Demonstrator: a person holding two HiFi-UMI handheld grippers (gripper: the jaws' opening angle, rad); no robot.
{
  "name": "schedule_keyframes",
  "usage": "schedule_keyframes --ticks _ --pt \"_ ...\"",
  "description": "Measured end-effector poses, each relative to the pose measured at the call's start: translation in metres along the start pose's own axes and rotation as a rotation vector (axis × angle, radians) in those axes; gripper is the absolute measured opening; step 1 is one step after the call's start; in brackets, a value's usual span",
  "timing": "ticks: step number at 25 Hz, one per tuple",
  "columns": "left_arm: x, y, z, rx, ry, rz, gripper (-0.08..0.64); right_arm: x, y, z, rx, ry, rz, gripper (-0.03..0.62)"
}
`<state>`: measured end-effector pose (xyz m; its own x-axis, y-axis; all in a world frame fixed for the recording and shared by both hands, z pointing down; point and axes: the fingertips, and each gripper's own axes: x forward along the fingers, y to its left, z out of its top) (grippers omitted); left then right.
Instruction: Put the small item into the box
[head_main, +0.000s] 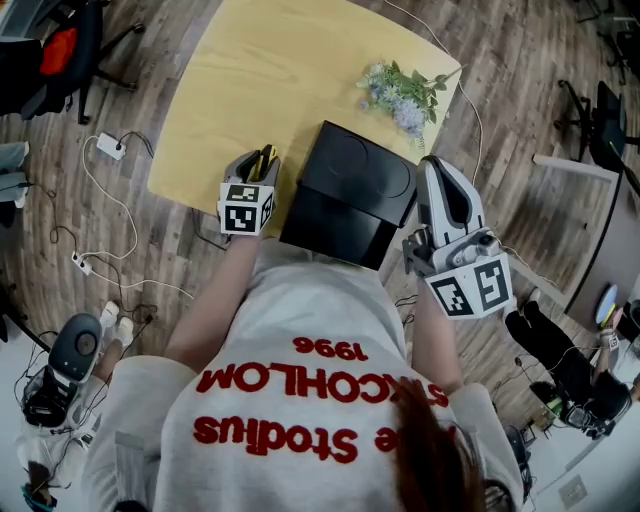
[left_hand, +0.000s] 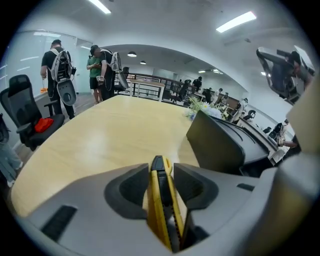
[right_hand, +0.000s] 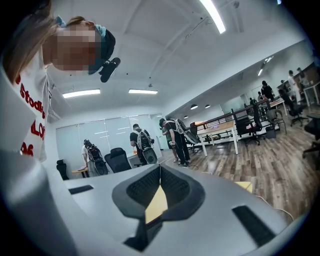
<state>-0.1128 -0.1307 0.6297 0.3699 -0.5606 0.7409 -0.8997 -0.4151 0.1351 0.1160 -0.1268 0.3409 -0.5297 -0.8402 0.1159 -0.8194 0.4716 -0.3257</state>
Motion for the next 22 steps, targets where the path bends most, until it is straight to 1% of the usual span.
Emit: schedule_keyframes --ticks 2,4,6,8,11,13,16,19,22 --pt "-0.0006 0.0028 0.0008 -0.014 0.002 0.012 0.142 -0.0004 -0.0002 -0.0002 0.003 0.002 0.000 0.006" --pt "-0.0013 0.0035 0.0013 -0.025 0.003 0.025 0.141 -0.0016 -0.0001 -0.0004 0.005 0.002 -0.001 0.006" --pt "-0.0015 0.0031 0.0011 -0.019 0.004 0.041 0.142 -0.0023 -0.0003 -0.0010 0.007 0.003 -0.002 0.006" --pt "-0.0004 0.0026 0.0006 0.006 0.015 0.056 0.143 -0.0019 -0.0008 -0.0017 0.008 0.005 -0.002 0.006" --pt "0.0019 -0.0003 -0.0014 0.076 0.056 0.072 0.161 -0.0006 -0.0005 -0.0025 0.011 0.006 0.000 0.006" --pt "0.0024 -0.0018 -0.0018 0.094 0.062 0.076 0.167 -0.0002 -0.0003 -0.0032 0.012 0.007 0.002 0.006" --pt "0.0034 -0.0018 -0.0017 0.096 0.069 0.075 0.167 0.0002 -0.0015 -0.0041 0.016 0.007 0.004 0.006" --pt "0.0025 0.0011 -0.0020 0.074 0.070 0.069 0.150 0.0009 -0.0001 -0.0043 0.017 0.006 0.008 0.006" --pt "0.0008 0.0032 -0.0009 0.054 0.048 0.037 0.141 0.0022 0.0020 -0.0041 0.016 0.007 0.014 0.006"
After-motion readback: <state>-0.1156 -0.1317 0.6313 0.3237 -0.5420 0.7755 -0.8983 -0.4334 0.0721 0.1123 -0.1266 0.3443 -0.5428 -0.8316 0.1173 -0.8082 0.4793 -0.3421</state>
